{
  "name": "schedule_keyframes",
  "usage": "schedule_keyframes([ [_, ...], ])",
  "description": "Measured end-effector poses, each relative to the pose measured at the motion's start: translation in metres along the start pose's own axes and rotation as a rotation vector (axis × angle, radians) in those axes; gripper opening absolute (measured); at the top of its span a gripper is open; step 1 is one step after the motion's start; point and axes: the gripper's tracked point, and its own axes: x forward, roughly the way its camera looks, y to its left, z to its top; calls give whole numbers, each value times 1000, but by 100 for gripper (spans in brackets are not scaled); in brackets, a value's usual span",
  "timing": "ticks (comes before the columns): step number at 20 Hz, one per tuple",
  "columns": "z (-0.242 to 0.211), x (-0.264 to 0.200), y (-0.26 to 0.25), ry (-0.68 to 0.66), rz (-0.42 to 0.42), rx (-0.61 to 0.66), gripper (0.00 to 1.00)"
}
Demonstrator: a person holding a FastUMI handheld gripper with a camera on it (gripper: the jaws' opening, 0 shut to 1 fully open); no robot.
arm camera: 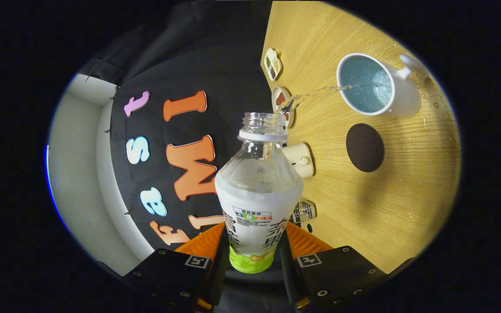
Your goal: Take the bottle from table, then pour the juice into the cup, finally place the bottle on the coaster
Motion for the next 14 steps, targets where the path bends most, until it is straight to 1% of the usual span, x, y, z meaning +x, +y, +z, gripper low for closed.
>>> schedule_keyframes([
  [5,2,-1,4,0,7,22,58],
  [7,3,-2,11,0,28,44,58],
  [14,1,0,5,1,10,73,58],
])
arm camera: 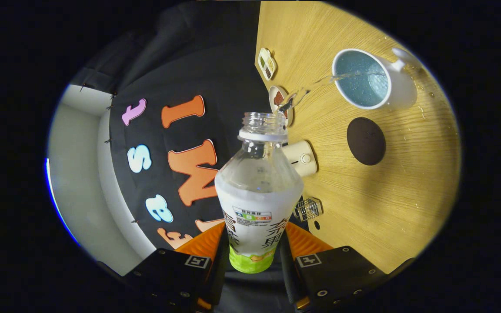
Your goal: Take the bottle from table, then pour the juice into the cup, finally place the bottle on the coaster
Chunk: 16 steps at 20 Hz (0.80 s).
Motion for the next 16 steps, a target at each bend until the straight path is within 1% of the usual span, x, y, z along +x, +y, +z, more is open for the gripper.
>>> schedule_keyframes([
  [10,3,-1,4,-13,1,53,58],
  [16,8,1,6,-27,6,111,58],
])
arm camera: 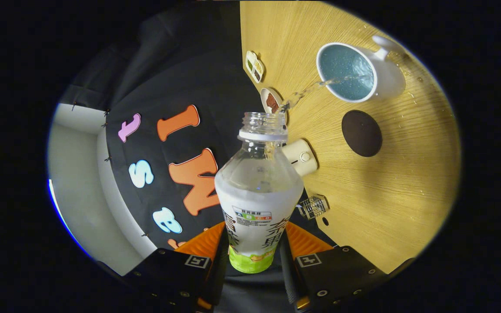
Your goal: Take the bottle from table, then pour the juice into the cup, finally place the bottle on the coaster
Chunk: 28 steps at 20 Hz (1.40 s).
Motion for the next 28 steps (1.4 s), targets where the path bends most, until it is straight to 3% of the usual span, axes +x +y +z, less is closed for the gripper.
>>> schedule_keyframes([
  [17,2,7,7,-12,15,108,58],
  [28,8,6,22,-41,73,186,58],
])
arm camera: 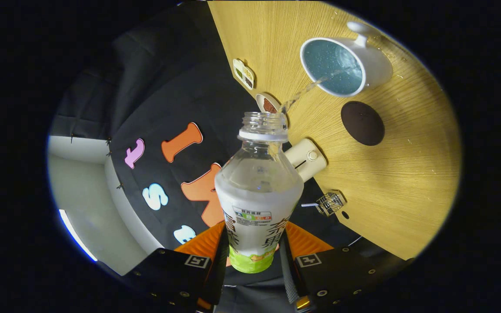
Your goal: Take the bottle from table, then pour the juice into the cup, finally place the bottle on the coaster
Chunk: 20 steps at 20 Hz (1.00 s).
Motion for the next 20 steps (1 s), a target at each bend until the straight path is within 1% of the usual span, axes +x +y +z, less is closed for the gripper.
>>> schedule_keyframes([
  [7,5,-1,8,-11,34,44,58],
  [11,7,0,6,-19,25,36,58],
  [17,6,0,-9,-16,6,-5,58],
  [20,2,2,-21,-7,-24,-101,57],
])
